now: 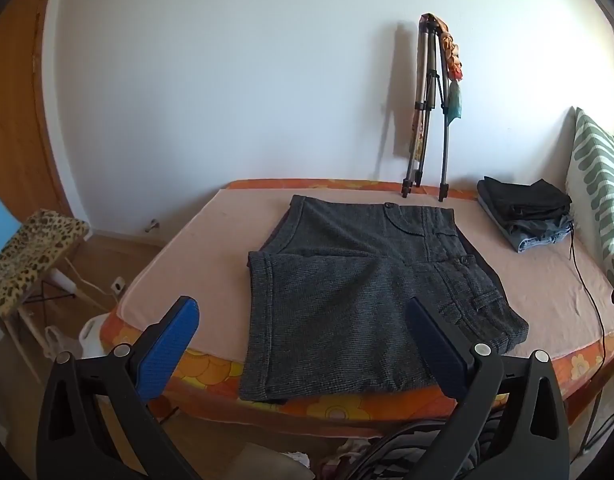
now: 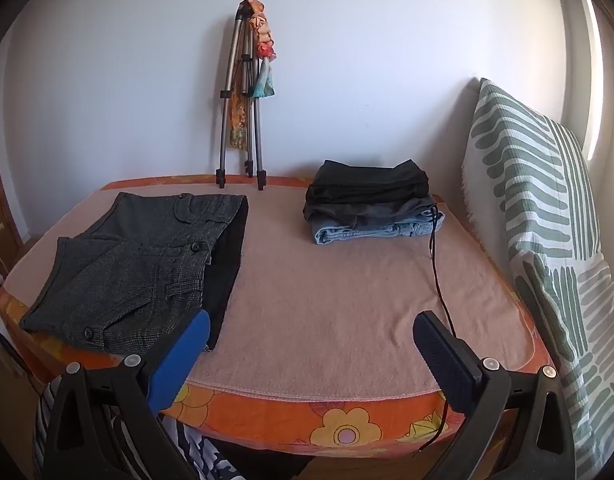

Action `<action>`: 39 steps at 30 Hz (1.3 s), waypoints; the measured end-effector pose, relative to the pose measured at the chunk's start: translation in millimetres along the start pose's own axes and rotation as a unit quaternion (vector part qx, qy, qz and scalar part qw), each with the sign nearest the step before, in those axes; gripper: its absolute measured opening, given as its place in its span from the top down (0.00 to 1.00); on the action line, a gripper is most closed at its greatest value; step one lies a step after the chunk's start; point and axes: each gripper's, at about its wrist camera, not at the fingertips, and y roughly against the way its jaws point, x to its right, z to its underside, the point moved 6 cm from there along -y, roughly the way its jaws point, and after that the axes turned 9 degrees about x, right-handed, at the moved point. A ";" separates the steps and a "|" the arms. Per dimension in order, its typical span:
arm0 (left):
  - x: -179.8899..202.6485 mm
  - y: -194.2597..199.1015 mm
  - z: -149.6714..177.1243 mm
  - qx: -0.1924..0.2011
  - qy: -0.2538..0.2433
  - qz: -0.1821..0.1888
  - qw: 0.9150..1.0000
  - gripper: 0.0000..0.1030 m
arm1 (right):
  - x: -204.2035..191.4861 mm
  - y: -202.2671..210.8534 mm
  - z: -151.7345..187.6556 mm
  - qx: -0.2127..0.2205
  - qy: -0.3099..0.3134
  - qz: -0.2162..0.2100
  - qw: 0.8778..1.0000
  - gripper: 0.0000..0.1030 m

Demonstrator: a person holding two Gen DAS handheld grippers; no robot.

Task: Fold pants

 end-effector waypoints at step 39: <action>-3.5 -2.4 -1.1 -0.012 0.011 0.009 1.000 0.00 | -3.2 1.4 -4.0 -0.004 0.001 -0.001 1.000 0.00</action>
